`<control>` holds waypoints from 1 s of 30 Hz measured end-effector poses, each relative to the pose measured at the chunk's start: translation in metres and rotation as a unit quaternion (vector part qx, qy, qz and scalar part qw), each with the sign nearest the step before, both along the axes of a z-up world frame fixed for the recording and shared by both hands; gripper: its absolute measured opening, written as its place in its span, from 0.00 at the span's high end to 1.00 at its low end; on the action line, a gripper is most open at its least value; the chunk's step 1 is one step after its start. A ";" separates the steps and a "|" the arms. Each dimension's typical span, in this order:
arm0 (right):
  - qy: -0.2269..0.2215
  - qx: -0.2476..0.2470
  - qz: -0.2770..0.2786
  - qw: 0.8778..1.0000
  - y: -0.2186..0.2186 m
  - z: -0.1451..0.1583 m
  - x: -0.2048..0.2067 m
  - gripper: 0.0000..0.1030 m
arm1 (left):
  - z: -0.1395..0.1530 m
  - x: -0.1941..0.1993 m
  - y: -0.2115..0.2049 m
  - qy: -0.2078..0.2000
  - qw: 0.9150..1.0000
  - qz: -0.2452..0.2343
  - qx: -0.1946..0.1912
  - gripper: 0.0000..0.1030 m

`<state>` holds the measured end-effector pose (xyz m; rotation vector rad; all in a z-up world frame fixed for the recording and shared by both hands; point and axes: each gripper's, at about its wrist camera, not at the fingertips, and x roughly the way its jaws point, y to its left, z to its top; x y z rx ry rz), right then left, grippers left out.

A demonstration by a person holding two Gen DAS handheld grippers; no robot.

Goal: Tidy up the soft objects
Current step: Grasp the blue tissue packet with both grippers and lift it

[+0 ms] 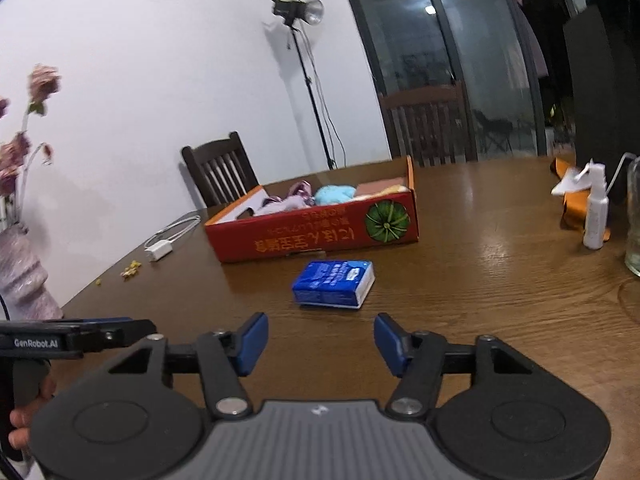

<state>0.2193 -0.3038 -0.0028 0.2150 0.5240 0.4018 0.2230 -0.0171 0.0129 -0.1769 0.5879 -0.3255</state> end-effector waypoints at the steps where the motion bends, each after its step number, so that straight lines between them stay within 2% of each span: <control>1: 0.005 0.002 0.001 1.000 0.001 -0.002 0.014 0.49 | -0.001 0.014 -0.006 0.001 1.000 -0.003 0.002 0.34; 3: 0.012 0.011 0.000 1.000 0.004 -0.006 0.040 0.57 | -0.005 0.049 -0.018 0.013 1.000 -0.013 0.004 0.48; 5: 0.022 0.022 -0.005 1.000 0.005 -0.011 0.064 0.60 | -0.009 0.078 -0.026 0.027 0.999 -0.025 -0.003 0.56; 10: 0.058 0.053 -0.017 0.997 0.003 -0.029 0.116 0.66 | -0.027 0.134 -0.039 0.061 0.997 -0.038 -0.025 0.64; 12: 0.076 0.067 -0.014 0.995 0.004 -0.039 0.129 0.73 | -0.036 0.146 -0.038 0.072 0.996 -0.037 -0.042 0.67; 14: 0.091 0.079 -0.001 0.993 0.005 -0.049 0.137 0.78 | -0.048 0.151 -0.035 0.084 0.994 -0.045 -0.061 0.68; 18: 0.090 0.093 0.007 0.992 0.004 -0.055 0.140 0.79 | -0.053 0.152 -0.030 0.090 0.991 -0.052 -0.088 0.72; 27: 0.083 0.087 0.009 0.993 0.005 -0.055 0.140 0.79 | -0.054 0.152 -0.029 0.089 0.990 -0.050 -0.097 0.72; 30: 0.086 0.090 0.010 0.992 0.004 -0.053 0.138 0.80 | -0.053 0.151 -0.026 0.102 0.988 -0.043 -0.109 0.73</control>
